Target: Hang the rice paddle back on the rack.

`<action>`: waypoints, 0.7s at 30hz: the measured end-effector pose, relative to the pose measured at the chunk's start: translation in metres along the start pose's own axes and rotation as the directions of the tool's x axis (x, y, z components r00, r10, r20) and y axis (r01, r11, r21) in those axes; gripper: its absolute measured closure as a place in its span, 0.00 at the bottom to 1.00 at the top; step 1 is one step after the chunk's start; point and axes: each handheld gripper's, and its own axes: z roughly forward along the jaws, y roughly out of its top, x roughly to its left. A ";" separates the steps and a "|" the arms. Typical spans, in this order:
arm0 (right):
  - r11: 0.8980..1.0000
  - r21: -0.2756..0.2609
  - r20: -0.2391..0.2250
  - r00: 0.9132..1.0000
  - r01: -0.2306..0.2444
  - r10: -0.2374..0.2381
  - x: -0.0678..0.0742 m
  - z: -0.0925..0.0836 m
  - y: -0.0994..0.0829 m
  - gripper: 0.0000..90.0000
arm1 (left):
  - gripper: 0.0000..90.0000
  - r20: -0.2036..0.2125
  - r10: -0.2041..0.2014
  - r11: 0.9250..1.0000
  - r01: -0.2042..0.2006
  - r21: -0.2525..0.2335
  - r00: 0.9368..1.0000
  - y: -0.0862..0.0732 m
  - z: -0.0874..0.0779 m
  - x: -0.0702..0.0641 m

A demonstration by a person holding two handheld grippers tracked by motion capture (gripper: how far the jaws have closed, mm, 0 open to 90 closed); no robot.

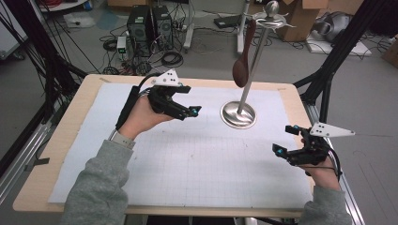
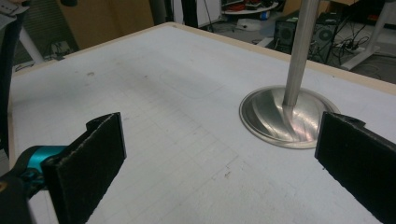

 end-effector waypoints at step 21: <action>1.000 0.000 -0.006 1.000 0.004 -0.004 0.002 0.006 0.002 0.00 | 0.19 -0.052 -0.046 0.999 0.045 -0.020 0.998 -0.048 -0.031 -0.006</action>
